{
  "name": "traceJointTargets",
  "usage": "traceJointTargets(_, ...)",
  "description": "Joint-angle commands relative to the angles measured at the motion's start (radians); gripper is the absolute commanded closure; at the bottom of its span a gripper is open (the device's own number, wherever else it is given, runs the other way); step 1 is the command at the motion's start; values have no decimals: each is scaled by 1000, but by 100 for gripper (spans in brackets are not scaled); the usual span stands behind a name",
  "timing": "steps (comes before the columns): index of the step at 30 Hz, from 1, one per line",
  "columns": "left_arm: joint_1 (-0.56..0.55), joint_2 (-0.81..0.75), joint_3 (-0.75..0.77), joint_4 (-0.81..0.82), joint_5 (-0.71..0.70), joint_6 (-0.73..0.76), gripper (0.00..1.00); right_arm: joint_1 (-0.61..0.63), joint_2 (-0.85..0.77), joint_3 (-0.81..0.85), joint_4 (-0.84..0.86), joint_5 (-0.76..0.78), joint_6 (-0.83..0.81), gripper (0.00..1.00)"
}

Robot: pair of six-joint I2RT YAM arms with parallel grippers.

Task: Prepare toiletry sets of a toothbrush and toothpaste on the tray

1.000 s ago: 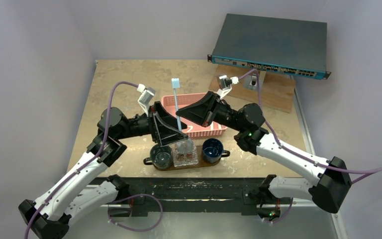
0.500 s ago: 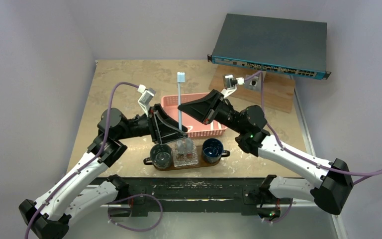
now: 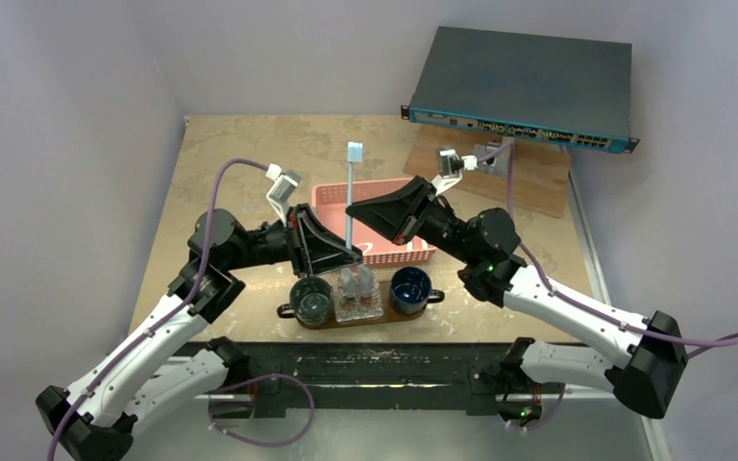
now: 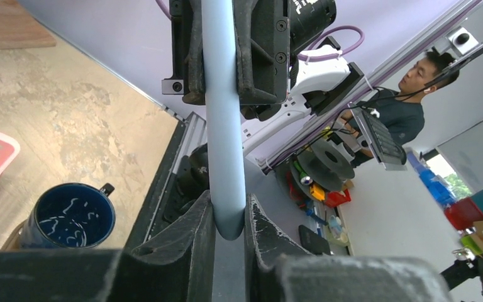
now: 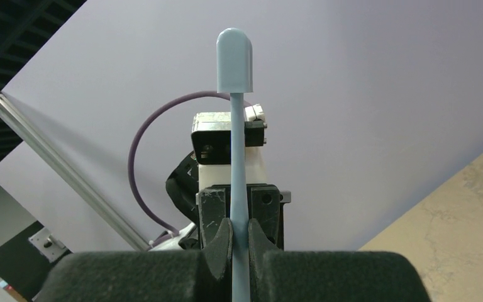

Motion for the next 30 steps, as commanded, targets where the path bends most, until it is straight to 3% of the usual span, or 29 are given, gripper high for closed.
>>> traceJointTargets(1, -3, -10, 15, 14, -5, 20, 100, 9, -37, -13, -17, 18, -47, 100)
traceJointTargets(6, -4, -7, 21, -31, -5, 45, 100, 10, -58, -1, -90, 10, -95, 96)
traceJointTargets(11, -3, -15, 17, -81, -9, 77, 100, 9, -86, 23, -176, -3, -155, 66)
traceJointTargets(16, -3, -35, 14, -187, -17, 142, 100, 9, -123, 67, -323, -14, -251, 49)
traceJointTargets(30, -3, -101, 52, -551, 80, 359, 100, -32, -151, 315, -855, -88, -545, 37)
